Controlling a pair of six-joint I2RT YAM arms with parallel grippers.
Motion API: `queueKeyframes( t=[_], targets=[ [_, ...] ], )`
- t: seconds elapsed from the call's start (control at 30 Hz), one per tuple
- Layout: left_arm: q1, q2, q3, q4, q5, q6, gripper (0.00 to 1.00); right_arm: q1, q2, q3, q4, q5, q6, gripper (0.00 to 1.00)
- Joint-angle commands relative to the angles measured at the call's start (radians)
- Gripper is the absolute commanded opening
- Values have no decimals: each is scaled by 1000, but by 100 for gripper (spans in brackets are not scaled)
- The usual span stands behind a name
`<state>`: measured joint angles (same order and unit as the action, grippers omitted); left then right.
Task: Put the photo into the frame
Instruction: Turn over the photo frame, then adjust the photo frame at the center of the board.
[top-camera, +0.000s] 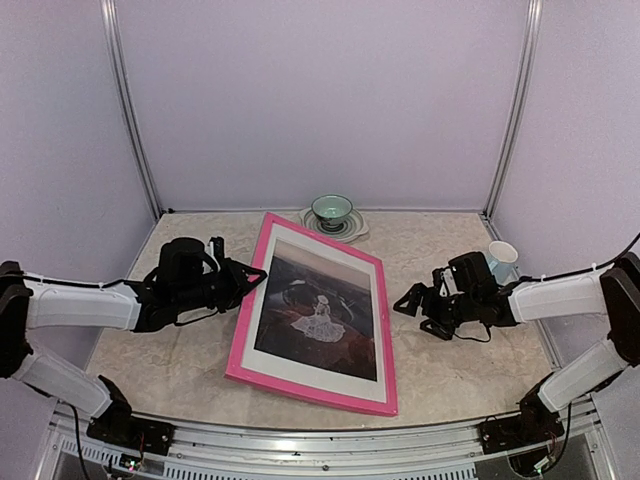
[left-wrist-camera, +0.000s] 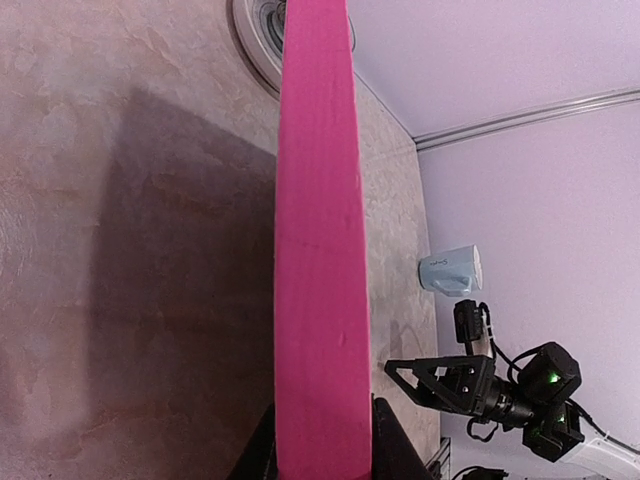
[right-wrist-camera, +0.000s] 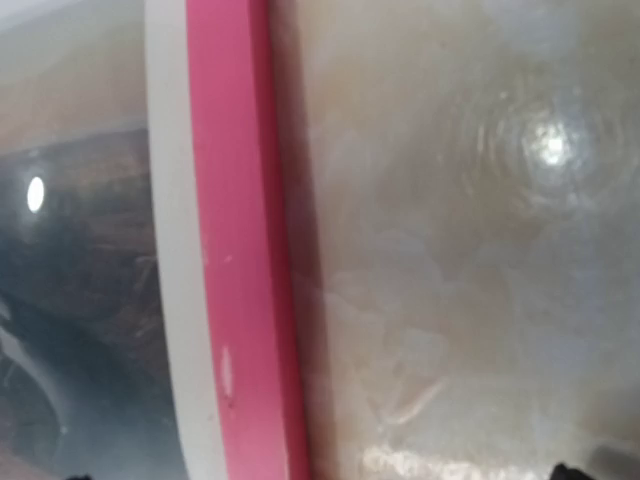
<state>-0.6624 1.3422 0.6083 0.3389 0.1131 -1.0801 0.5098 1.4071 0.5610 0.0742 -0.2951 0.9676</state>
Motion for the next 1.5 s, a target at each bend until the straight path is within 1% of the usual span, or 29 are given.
queueKeyframes(
  t=[0.0, 0.2, 0.43, 0.8, 1.0, 1.23, 1.47],
  targets=[
    [-4, 40, -44, -19, 11, 91, 0, 23, 55, 36, 34, -2, -31, 99],
    [-5, 78, -74, 29, 28, 89, 0, 32, 116, 60, 47, -11, -43, 99],
    [-5, 121, -107, 83, 41, 69, 7, 33, 161, 90, 38, -17, -70, 99],
    [-5, 168, -126, 115, 50, 63, 15, 33, 209, 123, 61, -64, -87, 99],
    [-9, 207, -133, 138, 58, 59, 23, 35, 223, 137, 73, -95, -98, 99],
    [-17, 254, -122, 159, 70, 57, 31, 35, 256, 158, 135, -176, -95, 99],
    [-20, 290, -111, 157, 79, 66, 40, 35, 265, 180, 103, -160, -102, 99]
  ],
)
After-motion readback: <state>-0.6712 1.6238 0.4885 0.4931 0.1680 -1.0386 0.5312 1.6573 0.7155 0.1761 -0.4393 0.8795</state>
